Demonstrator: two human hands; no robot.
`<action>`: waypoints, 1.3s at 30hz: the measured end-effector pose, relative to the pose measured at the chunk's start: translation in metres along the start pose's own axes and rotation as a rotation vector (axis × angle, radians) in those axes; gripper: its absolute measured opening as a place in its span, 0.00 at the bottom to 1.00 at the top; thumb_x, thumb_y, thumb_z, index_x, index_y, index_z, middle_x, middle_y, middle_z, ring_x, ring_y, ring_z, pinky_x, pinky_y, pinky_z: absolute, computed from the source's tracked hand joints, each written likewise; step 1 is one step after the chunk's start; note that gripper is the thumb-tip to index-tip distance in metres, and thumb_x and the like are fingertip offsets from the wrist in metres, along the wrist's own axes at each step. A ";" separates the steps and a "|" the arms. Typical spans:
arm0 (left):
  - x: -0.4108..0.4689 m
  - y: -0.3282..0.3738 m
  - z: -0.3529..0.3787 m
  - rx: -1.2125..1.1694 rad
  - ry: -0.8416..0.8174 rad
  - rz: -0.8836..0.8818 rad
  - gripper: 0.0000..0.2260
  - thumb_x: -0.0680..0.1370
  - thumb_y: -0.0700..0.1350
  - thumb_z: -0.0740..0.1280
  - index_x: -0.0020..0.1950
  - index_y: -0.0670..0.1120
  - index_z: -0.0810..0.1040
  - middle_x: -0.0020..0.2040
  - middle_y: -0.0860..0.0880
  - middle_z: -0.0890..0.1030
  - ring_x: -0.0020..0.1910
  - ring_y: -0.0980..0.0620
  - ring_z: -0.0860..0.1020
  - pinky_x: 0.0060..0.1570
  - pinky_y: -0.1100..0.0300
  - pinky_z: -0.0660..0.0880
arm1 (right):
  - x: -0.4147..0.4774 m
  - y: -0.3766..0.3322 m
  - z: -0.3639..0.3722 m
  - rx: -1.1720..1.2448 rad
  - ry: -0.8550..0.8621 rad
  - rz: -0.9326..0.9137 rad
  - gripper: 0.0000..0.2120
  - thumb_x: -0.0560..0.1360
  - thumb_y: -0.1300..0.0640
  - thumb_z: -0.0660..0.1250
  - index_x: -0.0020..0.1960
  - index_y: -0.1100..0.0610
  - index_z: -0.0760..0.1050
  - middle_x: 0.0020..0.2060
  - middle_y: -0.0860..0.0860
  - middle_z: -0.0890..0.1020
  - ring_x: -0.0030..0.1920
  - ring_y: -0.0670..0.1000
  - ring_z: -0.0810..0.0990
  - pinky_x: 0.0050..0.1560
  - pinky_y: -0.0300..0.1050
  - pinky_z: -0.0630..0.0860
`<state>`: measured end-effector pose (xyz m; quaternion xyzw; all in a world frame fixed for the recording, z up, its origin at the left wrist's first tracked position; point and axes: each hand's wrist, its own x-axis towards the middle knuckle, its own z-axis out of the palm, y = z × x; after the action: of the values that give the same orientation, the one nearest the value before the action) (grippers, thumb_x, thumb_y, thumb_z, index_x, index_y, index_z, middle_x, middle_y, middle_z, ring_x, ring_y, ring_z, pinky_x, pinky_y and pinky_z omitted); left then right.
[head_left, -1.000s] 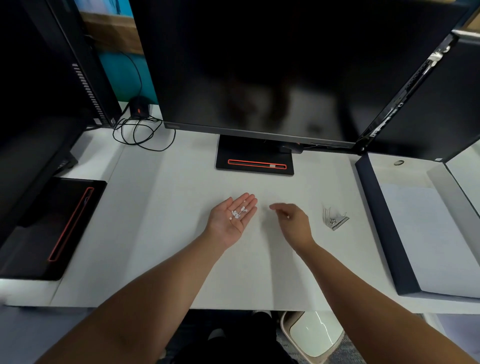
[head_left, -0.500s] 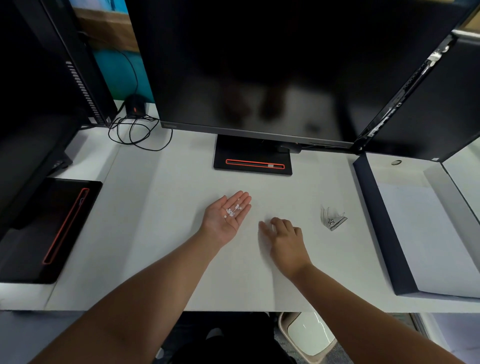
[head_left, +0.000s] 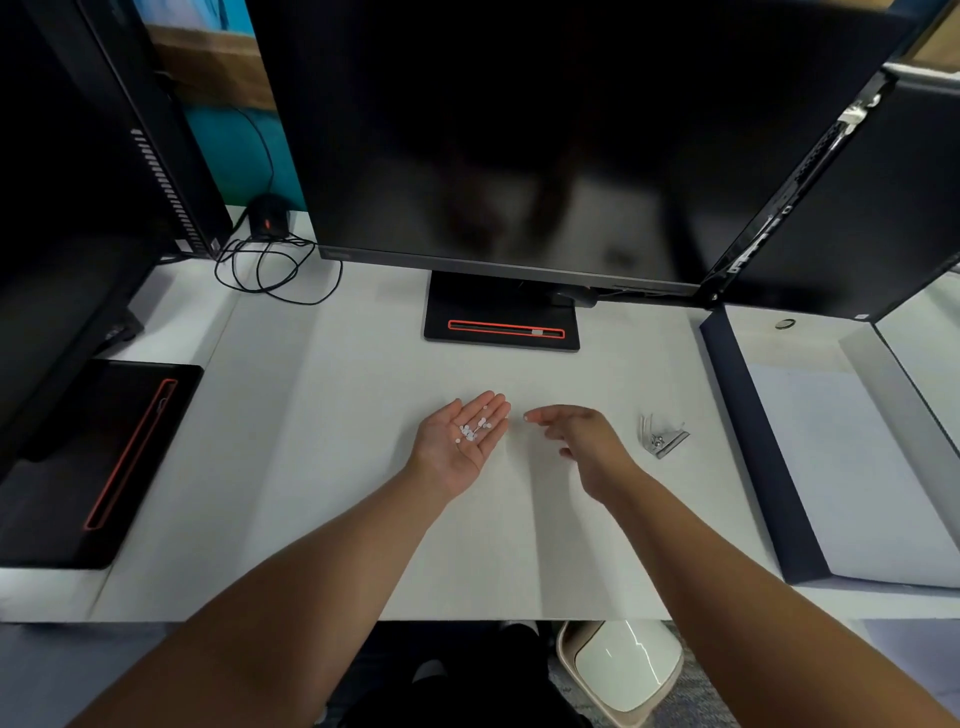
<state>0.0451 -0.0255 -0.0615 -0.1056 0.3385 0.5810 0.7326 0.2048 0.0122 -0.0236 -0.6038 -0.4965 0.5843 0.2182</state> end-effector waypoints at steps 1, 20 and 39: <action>0.000 -0.002 0.001 0.003 0.001 -0.004 0.18 0.83 0.45 0.54 0.57 0.34 0.77 0.57 0.38 0.81 0.57 0.42 0.79 0.58 0.51 0.75 | -0.002 -0.004 0.002 0.013 -0.014 -0.006 0.15 0.73 0.68 0.58 0.48 0.57 0.82 0.45 0.46 0.82 0.45 0.43 0.77 0.43 0.35 0.69; -0.005 -0.011 0.011 -0.010 -0.004 -0.002 0.18 0.83 0.44 0.54 0.57 0.33 0.77 0.54 0.37 0.82 0.56 0.42 0.80 0.56 0.51 0.76 | 0.012 0.008 0.008 0.025 0.103 -0.211 0.08 0.75 0.61 0.65 0.44 0.52 0.82 0.47 0.50 0.84 0.53 0.51 0.80 0.54 0.41 0.73; -0.002 0.039 0.024 -0.151 -0.042 0.182 0.17 0.83 0.44 0.54 0.57 0.34 0.77 0.51 0.38 0.84 0.56 0.43 0.80 0.60 0.52 0.75 | 0.013 0.059 0.012 -1.146 -0.140 -0.507 0.41 0.71 0.33 0.32 0.77 0.55 0.45 0.78 0.50 0.49 0.77 0.49 0.43 0.75 0.51 0.37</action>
<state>0.0179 -0.0024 -0.0332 -0.1172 0.2865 0.6711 0.6737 0.2117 -0.0047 -0.0820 -0.4487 -0.8715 0.1937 -0.0411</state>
